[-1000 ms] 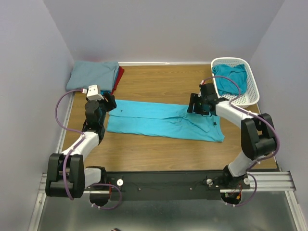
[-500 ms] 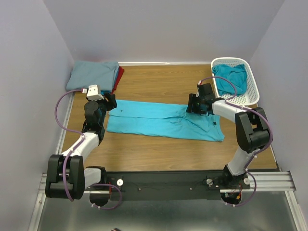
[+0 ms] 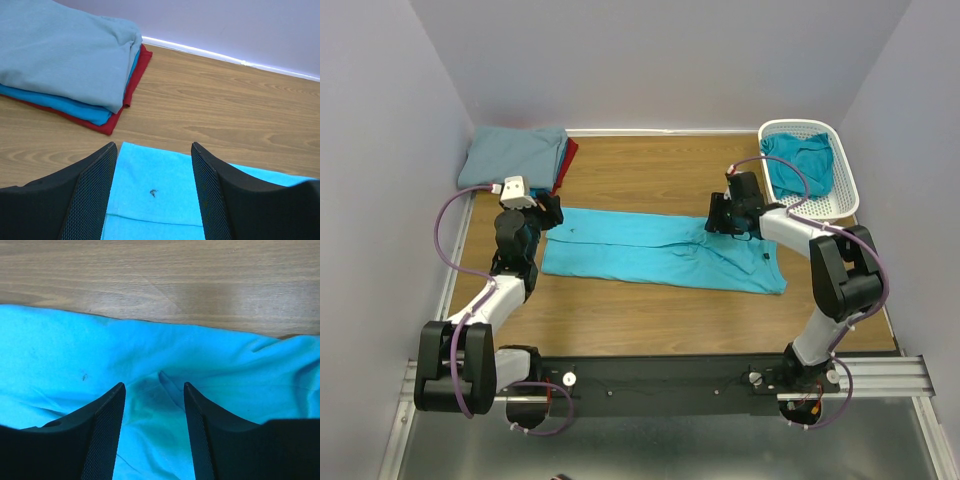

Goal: Fold and stack the t-shirts
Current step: Fold the tshirt

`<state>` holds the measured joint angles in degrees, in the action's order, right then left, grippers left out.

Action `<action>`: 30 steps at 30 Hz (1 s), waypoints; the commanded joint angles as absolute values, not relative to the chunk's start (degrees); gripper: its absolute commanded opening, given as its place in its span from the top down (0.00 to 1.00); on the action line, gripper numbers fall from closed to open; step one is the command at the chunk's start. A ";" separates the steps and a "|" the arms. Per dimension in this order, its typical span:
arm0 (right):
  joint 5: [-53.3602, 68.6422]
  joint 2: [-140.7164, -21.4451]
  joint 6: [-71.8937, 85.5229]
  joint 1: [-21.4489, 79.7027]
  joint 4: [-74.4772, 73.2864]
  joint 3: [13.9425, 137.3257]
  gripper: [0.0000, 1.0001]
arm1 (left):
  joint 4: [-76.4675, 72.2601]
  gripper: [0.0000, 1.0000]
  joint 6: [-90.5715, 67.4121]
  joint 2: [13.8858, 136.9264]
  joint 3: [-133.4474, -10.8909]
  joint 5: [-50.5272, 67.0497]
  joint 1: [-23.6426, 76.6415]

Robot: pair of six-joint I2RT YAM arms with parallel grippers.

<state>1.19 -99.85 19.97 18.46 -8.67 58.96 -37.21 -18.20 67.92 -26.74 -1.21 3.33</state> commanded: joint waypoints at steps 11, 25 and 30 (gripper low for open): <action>1.93 -101.16 19.07 19.51 -7.03 59.33 0.58 | -38.41 0.31 -17.14 68.29 -27.42 1.76 2.90; 3.43 -101.08 18.81 19.60 -7.12 58.71 1.00 | -38.32 0.31 -17.05 68.47 -27.60 1.76 2.81; 3.25 -98.36 18.98 19.69 -7.21 57.31 1.00 | -38.15 0.31 -17.05 68.82 -27.77 1.76 2.81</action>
